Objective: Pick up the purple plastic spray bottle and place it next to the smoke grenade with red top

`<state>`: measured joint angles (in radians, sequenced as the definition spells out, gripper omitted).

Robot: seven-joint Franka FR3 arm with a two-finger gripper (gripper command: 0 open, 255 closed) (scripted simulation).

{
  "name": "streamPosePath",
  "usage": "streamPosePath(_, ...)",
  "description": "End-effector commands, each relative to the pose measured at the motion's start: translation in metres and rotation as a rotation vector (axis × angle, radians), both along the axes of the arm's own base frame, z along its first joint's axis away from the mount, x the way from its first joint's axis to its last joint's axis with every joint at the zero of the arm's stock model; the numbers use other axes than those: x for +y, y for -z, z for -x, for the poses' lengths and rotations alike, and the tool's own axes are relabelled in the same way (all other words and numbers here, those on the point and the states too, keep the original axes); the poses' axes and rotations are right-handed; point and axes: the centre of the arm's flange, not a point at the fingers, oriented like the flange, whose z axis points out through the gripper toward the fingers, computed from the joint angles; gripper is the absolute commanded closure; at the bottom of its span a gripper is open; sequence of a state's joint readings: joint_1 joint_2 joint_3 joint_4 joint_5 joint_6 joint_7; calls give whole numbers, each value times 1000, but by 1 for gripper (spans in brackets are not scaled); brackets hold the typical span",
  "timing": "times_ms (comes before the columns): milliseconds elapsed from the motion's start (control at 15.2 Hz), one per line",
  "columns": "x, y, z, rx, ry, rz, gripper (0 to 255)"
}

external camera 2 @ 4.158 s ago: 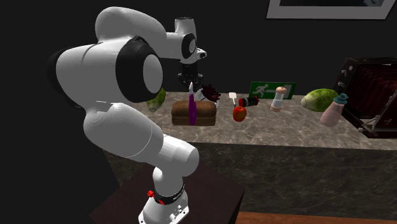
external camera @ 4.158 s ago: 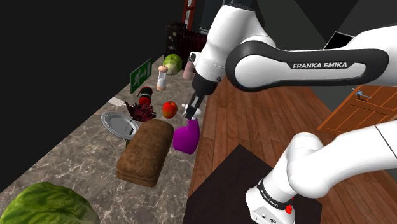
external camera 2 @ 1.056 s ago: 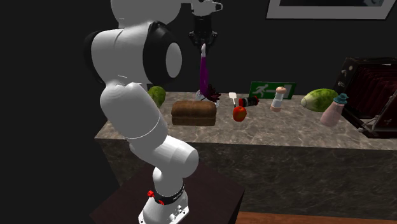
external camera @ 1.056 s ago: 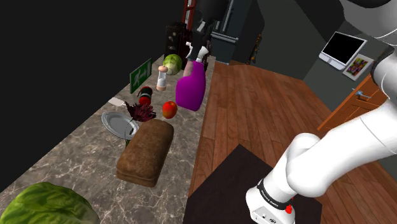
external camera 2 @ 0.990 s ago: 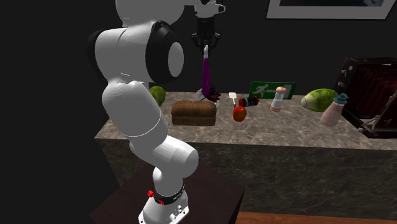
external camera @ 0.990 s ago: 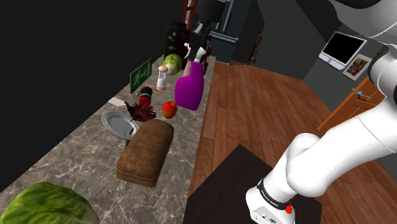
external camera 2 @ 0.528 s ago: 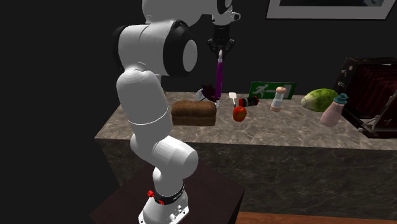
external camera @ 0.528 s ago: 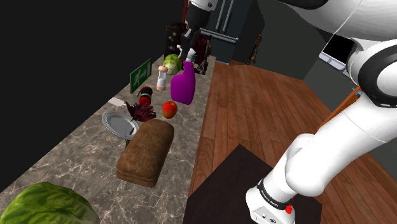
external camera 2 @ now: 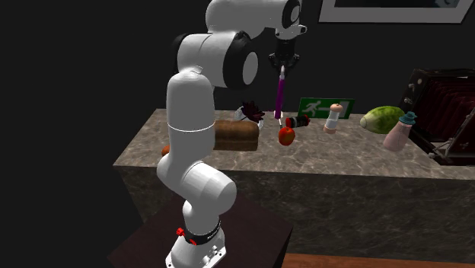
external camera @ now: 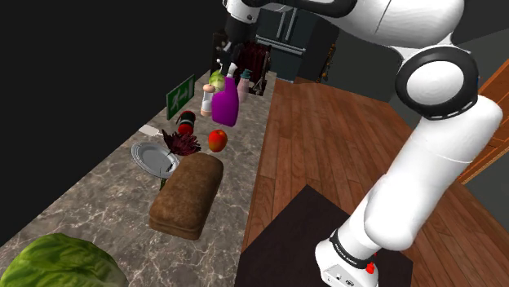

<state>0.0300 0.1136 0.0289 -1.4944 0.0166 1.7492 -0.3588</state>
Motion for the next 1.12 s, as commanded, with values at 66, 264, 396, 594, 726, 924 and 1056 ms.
streamPosePath(66,-18,12,-29,-1,-1,1,255)
streamPosePath(264,-36,27,-62,-1,-1,1,255)
streamPosePath(396,-48,36,-83,-1,-1,1,255)
streamPosePath(594,-65,51,-115,-1,-1,1,255)
streamPosePath(726,-75,59,-133,-1,-1,1,255)
streamPosePath(924,-75,74,-133,-1,-1,1,255)
streamPosePath(1056,-75,85,-133,-1,-1,1,255)
